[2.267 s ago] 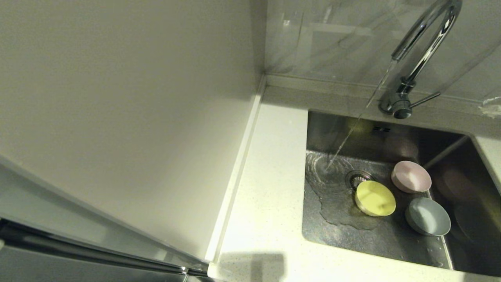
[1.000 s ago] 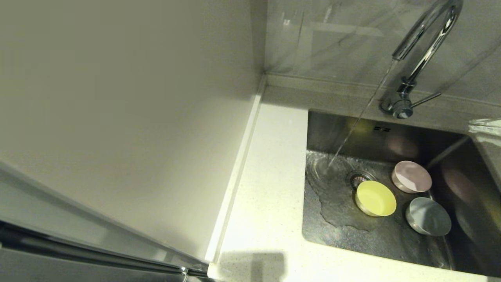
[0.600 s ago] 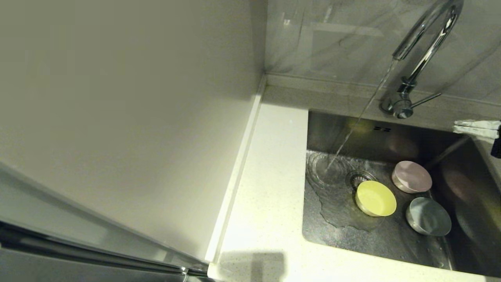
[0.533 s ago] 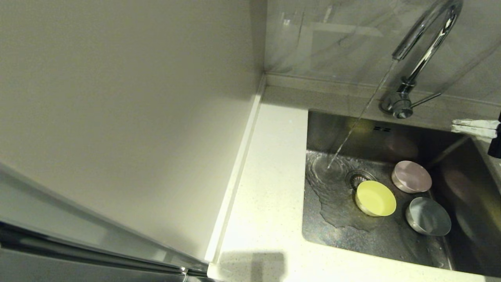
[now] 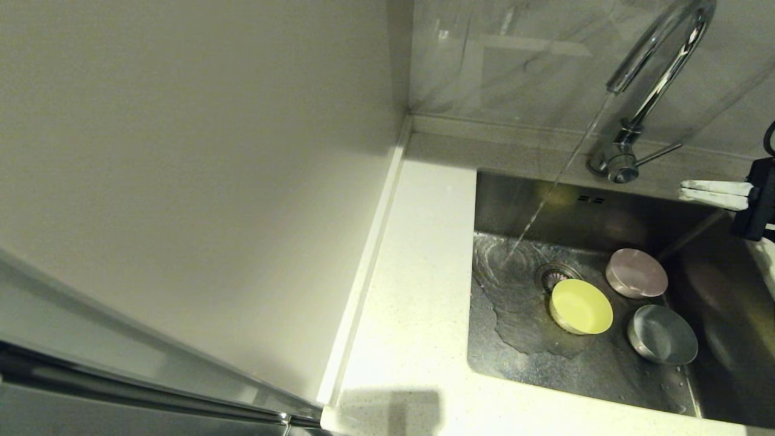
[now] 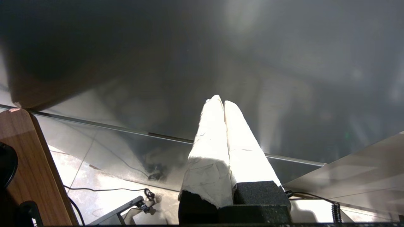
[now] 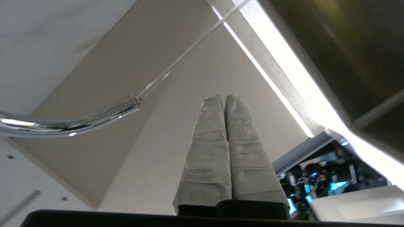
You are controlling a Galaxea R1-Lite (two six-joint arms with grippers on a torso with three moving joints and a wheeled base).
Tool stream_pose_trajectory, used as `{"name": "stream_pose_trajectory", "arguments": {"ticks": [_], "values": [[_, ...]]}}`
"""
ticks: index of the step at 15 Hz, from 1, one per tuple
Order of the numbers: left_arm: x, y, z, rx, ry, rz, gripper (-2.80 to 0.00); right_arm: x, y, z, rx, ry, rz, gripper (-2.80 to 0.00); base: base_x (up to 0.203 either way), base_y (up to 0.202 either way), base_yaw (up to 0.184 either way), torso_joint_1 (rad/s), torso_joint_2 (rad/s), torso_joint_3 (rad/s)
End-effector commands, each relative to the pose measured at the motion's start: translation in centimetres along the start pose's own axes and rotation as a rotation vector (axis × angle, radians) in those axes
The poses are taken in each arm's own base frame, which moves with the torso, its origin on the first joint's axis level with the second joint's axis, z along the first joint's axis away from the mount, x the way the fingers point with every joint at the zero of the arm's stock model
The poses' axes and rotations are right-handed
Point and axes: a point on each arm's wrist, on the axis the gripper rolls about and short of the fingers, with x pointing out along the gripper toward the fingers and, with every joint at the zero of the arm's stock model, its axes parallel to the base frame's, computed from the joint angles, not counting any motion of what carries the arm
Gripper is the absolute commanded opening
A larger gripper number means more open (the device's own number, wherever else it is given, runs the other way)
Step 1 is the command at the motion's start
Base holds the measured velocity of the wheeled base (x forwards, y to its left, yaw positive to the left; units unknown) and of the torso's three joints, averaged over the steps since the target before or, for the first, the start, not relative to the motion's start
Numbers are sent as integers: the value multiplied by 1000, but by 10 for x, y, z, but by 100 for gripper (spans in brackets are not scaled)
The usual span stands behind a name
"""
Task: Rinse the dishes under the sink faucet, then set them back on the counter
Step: Turn off the faucet
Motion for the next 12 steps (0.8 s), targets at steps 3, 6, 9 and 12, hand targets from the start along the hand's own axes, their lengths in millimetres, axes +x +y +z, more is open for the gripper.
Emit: {"name": "stream_pose_trajectory", "arguments": {"ticks": [3, 6, 9, 12], "values": [[0, 0, -1, 0, 3, 0, -280, 13, -3, 21, -49, 34, -2, -280, 0, 0, 0, 0, 0, 0], [0, 0, -1, 0, 3, 0, -280, 28, 1, 29, -97, 65, -9, -280, 0, 0, 0, 0, 0, 0], [0, 0, -1, 0, 3, 0, -280, 36, 6, 34, -196, 81, -6, -280, 0, 0, 0, 0, 0, 0], [0, 0, -1, 0, 3, 0, -280, 38, 7, 42, -272, 81, -1, -280, 0, 0, 0, 0, 0, 0]]}}
